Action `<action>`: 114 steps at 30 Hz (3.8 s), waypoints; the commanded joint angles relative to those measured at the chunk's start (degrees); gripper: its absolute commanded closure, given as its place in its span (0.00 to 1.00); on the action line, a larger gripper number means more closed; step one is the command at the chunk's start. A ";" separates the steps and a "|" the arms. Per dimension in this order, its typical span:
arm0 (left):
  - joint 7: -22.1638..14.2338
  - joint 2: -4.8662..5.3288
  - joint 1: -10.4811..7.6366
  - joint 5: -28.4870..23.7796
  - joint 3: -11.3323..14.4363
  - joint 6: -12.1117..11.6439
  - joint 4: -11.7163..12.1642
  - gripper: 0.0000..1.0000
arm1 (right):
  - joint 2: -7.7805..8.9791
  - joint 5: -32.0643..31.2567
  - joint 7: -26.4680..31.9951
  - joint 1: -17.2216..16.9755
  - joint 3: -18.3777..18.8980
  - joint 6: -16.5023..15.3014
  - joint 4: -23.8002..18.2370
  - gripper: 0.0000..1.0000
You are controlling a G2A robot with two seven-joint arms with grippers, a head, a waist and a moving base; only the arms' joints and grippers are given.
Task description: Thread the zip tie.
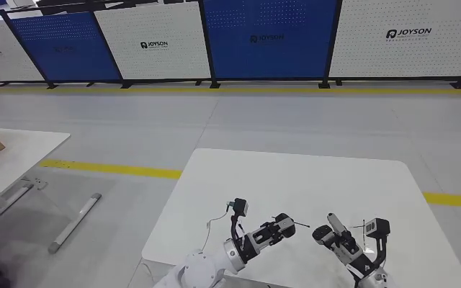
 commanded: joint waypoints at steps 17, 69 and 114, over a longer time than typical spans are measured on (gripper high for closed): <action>1.55 -0.28 -0.79 -0.19 0.93 0.22 1.15 1.00 | 0.00 0.00 0.00 0.00 0.00 0.00 0.00 0.00; 6.06 -0.68 -1.26 0.64 1.57 1.11 1.97 1.00 | 2.50 -26.65 3.11 5.76 14.31 28.13 -7.11 0.00; 6.06 -0.68 -1.26 0.64 1.57 1.11 1.97 1.00 | 0.78 -72.23 31.65 25.10 1.24 34.70 1.40 0.00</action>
